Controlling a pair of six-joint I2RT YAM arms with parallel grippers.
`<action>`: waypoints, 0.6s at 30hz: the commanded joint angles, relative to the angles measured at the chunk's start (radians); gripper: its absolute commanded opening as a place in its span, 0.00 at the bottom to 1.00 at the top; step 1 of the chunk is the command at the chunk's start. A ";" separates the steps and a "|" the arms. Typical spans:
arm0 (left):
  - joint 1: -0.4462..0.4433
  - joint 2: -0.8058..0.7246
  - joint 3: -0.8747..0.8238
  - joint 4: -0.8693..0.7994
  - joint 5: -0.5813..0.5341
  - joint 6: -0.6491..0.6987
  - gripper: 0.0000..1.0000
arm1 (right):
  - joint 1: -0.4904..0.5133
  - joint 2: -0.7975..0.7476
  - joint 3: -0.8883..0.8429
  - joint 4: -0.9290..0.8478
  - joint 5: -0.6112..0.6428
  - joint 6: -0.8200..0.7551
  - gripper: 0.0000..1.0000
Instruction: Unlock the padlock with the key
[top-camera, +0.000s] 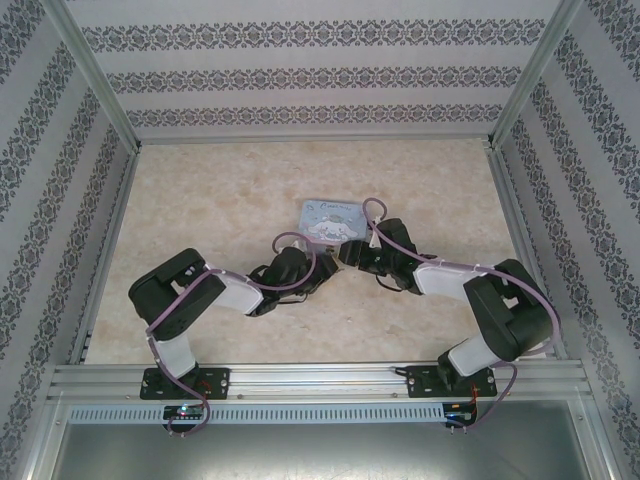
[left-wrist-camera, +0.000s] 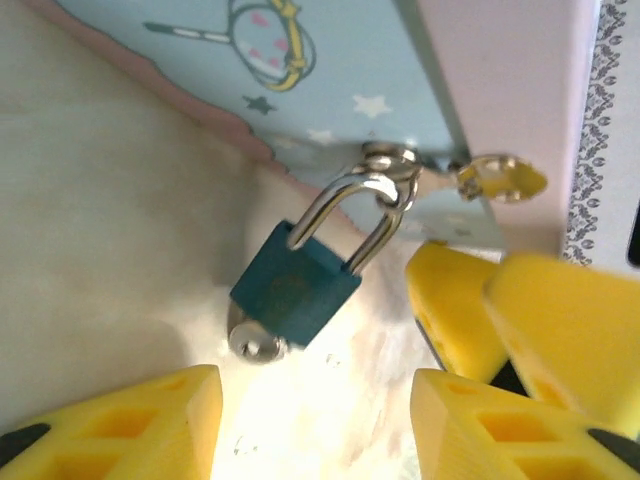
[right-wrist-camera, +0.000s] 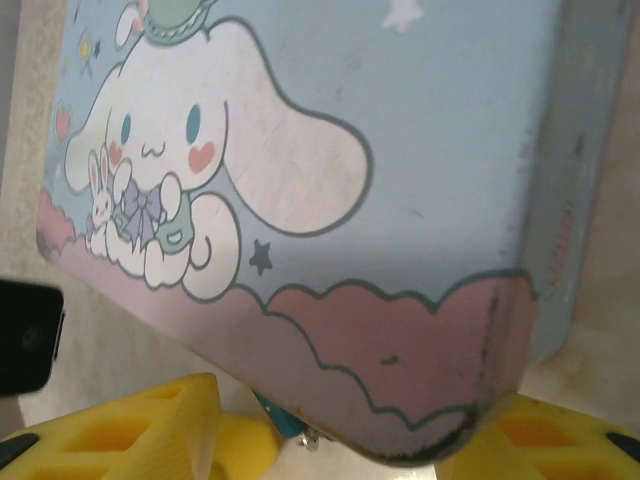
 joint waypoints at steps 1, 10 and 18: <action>-0.002 -0.042 -0.035 -0.079 -0.015 0.034 0.62 | -0.017 0.025 0.063 0.069 -0.020 0.030 0.57; 0.020 -0.202 -0.027 -0.252 -0.072 0.104 0.78 | -0.072 0.064 0.153 0.064 -0.073 0.038 0.56; 0.114 -0.352 0.092 -0.549 -0.126 0.283 0.87 | -0.063 -0.062 0.024 0.064 -0.054 0.023 0.54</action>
